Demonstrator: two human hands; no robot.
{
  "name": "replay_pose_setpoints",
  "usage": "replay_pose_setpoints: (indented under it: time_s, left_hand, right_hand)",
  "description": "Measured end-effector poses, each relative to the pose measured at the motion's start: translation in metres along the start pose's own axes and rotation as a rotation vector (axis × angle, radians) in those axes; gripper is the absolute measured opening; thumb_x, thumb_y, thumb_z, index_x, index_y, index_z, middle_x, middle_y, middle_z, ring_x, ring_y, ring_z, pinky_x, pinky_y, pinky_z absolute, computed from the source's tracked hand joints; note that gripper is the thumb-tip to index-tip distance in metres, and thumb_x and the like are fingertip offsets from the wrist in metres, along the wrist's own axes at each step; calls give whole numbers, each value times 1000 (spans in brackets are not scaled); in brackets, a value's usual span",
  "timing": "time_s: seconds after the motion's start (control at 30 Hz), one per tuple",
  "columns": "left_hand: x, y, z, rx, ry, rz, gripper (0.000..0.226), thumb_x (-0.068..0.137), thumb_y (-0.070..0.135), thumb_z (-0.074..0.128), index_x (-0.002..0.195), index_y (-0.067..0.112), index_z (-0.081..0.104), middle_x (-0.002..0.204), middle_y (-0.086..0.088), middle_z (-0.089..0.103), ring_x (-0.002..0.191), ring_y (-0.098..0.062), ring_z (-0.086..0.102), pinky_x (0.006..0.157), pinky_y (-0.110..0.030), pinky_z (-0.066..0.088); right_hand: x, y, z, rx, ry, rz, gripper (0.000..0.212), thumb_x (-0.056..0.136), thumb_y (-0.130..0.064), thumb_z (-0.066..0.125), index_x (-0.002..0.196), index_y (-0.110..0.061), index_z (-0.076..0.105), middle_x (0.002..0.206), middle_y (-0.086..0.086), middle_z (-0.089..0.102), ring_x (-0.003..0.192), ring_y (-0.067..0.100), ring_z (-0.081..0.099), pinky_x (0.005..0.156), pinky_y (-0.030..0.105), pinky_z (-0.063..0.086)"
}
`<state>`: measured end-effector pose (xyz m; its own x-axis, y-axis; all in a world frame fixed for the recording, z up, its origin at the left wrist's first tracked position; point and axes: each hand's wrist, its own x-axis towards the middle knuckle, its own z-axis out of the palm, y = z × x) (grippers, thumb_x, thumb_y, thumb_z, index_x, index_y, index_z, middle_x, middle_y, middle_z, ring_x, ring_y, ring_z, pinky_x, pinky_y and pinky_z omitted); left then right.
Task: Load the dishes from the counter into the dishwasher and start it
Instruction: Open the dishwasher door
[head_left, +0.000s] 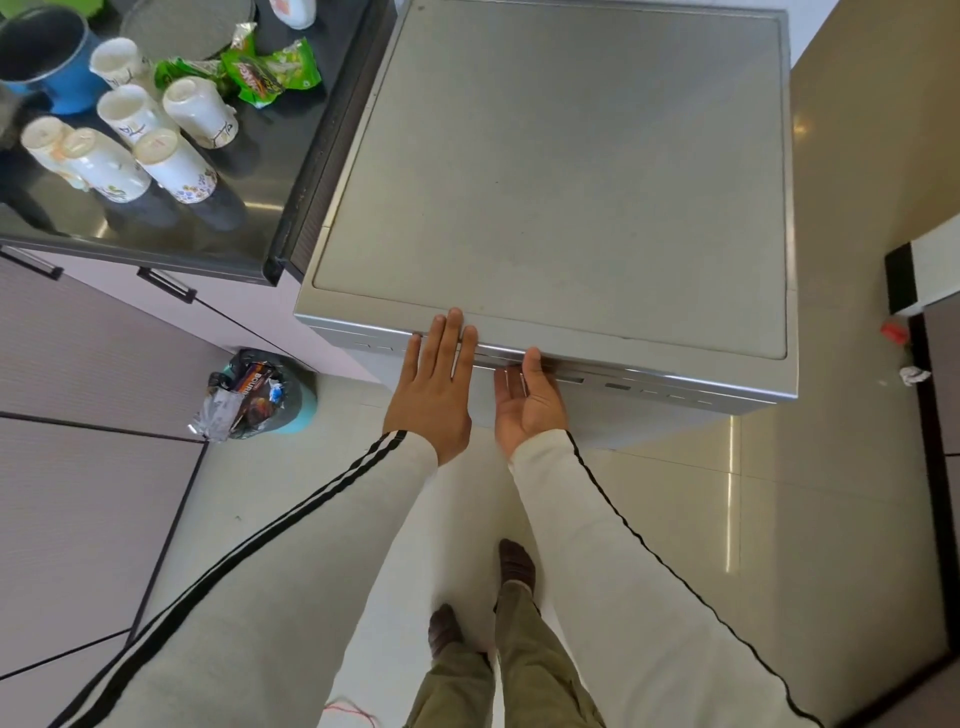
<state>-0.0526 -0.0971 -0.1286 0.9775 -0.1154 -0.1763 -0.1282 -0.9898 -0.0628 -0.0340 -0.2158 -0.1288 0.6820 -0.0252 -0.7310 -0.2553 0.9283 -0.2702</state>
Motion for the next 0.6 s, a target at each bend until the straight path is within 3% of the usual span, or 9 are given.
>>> replay_pose_setpoints:
  time_s: [0.27, 0.47, 0.6]
  left_hand:
    - [-1, 2, -2, -27, -4, -9, 96, 94, 23, 50, 153, 13, -25, 157, -9, -38, 146, -26, -33, 122, -46, -12]
    - [-9, -3, -4, -75, 17, 60, 96, 87, 30, 49, 156, 9, -15, 162, -10, -27, 150, -27, -22, 124, -48, -2]
    - [-28, -10, 7, -60, 6, 88, 93, 86, 28, 46, 157, 9, -11, 162, -9, -27, 150, -26, -22, 124, -47, -1]
  right_hand:
    - [0, 0, 0, -181, 79, -91, 38, 78, -22, 80, 112, -16, 64, 122, 8, 69, 116, 23, 64, 99, 38, 53]
    - [-22, 31, -18, -175, 330, -113, 48, 72, -34, 87, 111, -21, 61, 113, 4, 71, 98, 19, 71, 87, 36, 59]
    - [-34, 29, -43, -255, 257, -64, 45, 75, -28, 85, 111, -16, 61, 110, 8, 72, 99, 21, 71, 89, 38, 58]
